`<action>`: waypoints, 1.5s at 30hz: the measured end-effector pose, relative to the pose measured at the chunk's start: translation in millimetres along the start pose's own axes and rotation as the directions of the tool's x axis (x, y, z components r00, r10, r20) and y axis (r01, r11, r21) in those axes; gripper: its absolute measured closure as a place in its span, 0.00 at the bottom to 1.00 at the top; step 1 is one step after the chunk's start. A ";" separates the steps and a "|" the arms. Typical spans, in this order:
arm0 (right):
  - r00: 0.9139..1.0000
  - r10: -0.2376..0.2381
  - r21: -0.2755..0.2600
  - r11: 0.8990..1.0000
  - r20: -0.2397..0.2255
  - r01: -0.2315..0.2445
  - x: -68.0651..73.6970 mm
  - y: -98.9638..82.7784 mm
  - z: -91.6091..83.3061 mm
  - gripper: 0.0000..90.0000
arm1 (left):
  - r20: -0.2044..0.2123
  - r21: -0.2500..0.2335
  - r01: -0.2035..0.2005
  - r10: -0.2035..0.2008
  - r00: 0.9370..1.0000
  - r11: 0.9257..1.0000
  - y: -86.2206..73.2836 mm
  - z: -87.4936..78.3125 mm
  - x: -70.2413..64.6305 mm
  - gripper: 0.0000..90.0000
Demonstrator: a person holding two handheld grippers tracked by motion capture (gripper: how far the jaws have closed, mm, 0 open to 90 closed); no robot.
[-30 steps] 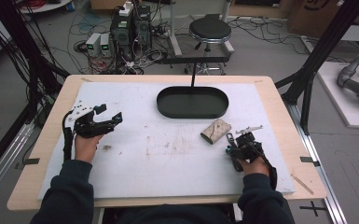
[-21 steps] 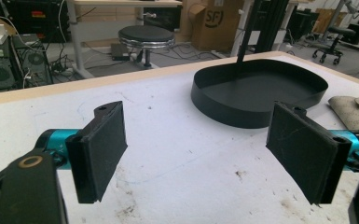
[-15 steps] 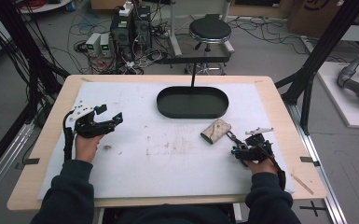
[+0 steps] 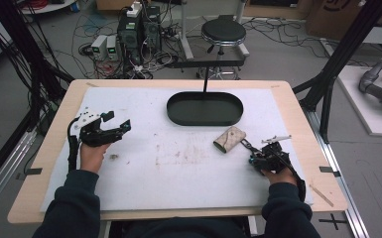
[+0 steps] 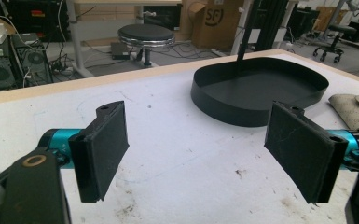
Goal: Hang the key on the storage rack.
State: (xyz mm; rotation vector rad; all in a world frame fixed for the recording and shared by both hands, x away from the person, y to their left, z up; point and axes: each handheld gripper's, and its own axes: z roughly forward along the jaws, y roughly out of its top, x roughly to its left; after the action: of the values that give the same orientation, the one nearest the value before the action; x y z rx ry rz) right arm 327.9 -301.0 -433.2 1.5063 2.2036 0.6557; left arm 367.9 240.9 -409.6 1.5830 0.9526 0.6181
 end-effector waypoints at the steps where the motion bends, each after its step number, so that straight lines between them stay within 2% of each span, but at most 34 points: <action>1: 1.000 0.000 0.000 1.000 0.000 0.000 0.0 0.0 0.0 0.55 | 0.000 0.000 0.000 0.000 1.000 1.000 0.0 0.0 0.0 0.23; 2: 1.000 0.031 -0.028 0.999 -0.002 -0.031 -5.0 2.4 -3.2 0.55 | -0.001 -0.001 0.001 -0.001 1.000 1.000 0.0 -0.1 0.2 0.23; 4: 0.999 0.051 -0.072 0.996 -0.018 -0.052 -9.4 3.5 -7.1 0.55 | -0.004 0.002 0.006 -0.006 1.000 1.000 -0.3 -0.2 1.6 0.23; 5: 0.998 0.056 -0.090 0.994 -0.012 -0.057 -10.7 4.1 -9.5 0.55 | -0.004 0.002 0.006 -0.006 1.000 1.000 -0.3 -0.2 1.6 0.23; 6: 0.999 0.053 -0.114 0.992 -0.010 -0.054 -11.0 4.9 -12.3 0.55 | -0.004 0.000 0.008 -0.008 1.000 1.000 -0.7 0.4 1.8 0.23; 7: 0.999 0.053 -0.114 0.992 -0.010 -0.054 -11.0 4.9 -12.3 0.55 | -0.004 0.000 0.008 -0.008 1.000 1.000 -0.7 0.4 1.8 0.23; 8: 0.999 0.043 -0.164 0.986 -0.003 -0.042 -10.9 7.3 -19.3 0.55 | -0.002 0.002 0.005 -0.005 1.000 1.000 -0.6 0.5 1.2 0.23; 9: 1.000 0.031 -0.188 0.982 -0.003 -0.031 -10.6 9.1 -23.3 0.55 | -0.002 0.002 0.005 -0.005 1.000 1.000 -0.6 0.5 1.2 0.23; 11: 1.000 0.027 -0.206 0.978 0.002 -0.026 -9.9 11.3 -27.3 0.55 | -0.003 0.005 0.002 -0.002 1.000 1.000 -0.6 0.7 0.5 0.23; 12: 1.000 0.014 -0.233 0.972 -0.002 -0.015 -9.1 17.6 -34.5 0.55 | 0.000 0.007 0.002 -0.002 1.000 1.000 -0.8 1.1 0.2 0.23; 16: 1.000 0.003 -0.287 0.958 -0.014 -0.007 -7.7 31.9 -44.0 0.55 | -0.002 0.008 0.001 -0.001 1.000 1.000 -1.2 1.5 -0.3 0.23; 19: 1.000 -0.012 -0.338 0.941 -0.023 0.003 -6.0 48.3 -50.7 0.55 | -0.002 0.009 0.003 -0.003 1.000 1.000 -1.3 1.1 0.5 0.23; 21: 0.999 -0.013 -0.346 0.938 -0.030 0.002 -5.5 54.8 -52.5 0.55 | 0.000 0.011 0.005 -0.005 1.000 1.000 -1.6 1.2 1.2 0.23; 22: 0.999 -0.021 -0.368 0.930 -0.036 0.006 -4.9 68.9 -54.9 0.55 | 0.000 0.011 0.007 -0.007 1.000 1.000 -2.0 1.8 1.1 0.24; 26: 0.999 -0.041 -0.402 0.915 -0.034 0.024 -3.1 100.2 -57.9 0.55 | 0.003 0.009 0.007 -0.007 1.000 1.000 -2.0 1.9 1.1 0.24; 27: 0.999 -0.041 -0.402 0.915 -0.034 0.024 -3.1 100.2 -57.9 0.55 | 0.003 0.009 0.007 -0.007 1.000 1.000 -2.0 1.9 1.1 0.24; 28: 0.998 -0.055 -0.410 0.911 -0.021 0.042 -2.7 117.5 -57.9 0.55 | 0.002 0.011 0.009 -0.009 1.000 1.000 -2.1 1.8 1.5 0.24; 29: 0.998 -0.055 -0.410 0.911 -0.021 0.042 -2.7 117.5 -57.9 0.55 | 0.002 0.011 0.009 -0.009 1.000 1.000 -2.1 1.8 1.5 0.24; 30: 0.998 -0.066 -0.418 0.907 -0.012 0.055 -2.8 134.7 -56.7 0.55 | 0.001 0.007 0.015 -0.015 1.000 1.000 -2.1 1.5 2.0 0.24; 31: 0.998 -0.065 -0.418 0.907 -0.008 0.056 -3.3 143.4 -56.0 0.55 | 0.001 0.007 0.015 -0.015 1.000 1.000 -2.1 1.5 2.0 0.24; 35: 0.998 -0.067 -0.438 0.897 0.007 0.064 -5.5 173.7 -51.5 0.55 | -0.002 0.005 0.019 -0.019 1.000 1.000 -2.3 1.3 3.3 0.24; 36: 0.997 -0.071 -0.430 0.900 0.013 0.070 -5.9 180.8 -50.0 0.55 | 0.001 0.010 0.017 -0.017 1.000 1.000 -2.5 1.7 3.5 0.24; 38: 0.996 -0.084 -0.430 0.898 0.034 0.090 -6.0 192.5 -46.4 0.55 | 0.006 0.007 0.016 -0.016 1.000 1.000 -2.6 2.4 2.7 0.24; 40: 0.994 -0.087 -0.412 0.905 0.063 0.105 -6.1 203.5 -43.7 0.55 | 0.007 0.009 0.014 -0.014 1.000 1.000 -2.6 2.6 2.4 0.24; 43: 0.993 -0.077 -0.416 0.903 0.086 0.106 -8.7 216.3 -40.5 0.55 | 0.007 0.007 0.017 -0.017 1.000 1.000 -2.7 2.6 2.9 0.24; 45: 0.992 -0.083 -0.402 0.909 0.093 0.114 -9.9 224.0 -37.6 0.55 | 0.006 0.004 0.019 -0.019 1.000 1.000 -2.7 2.4 3.1 0.24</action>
State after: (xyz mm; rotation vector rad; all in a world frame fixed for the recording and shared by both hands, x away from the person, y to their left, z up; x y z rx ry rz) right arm 479.2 -246.2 -272.6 1.1778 1.9204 0.9411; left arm 370.8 242.3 -413.1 1.5768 0.9642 0.5976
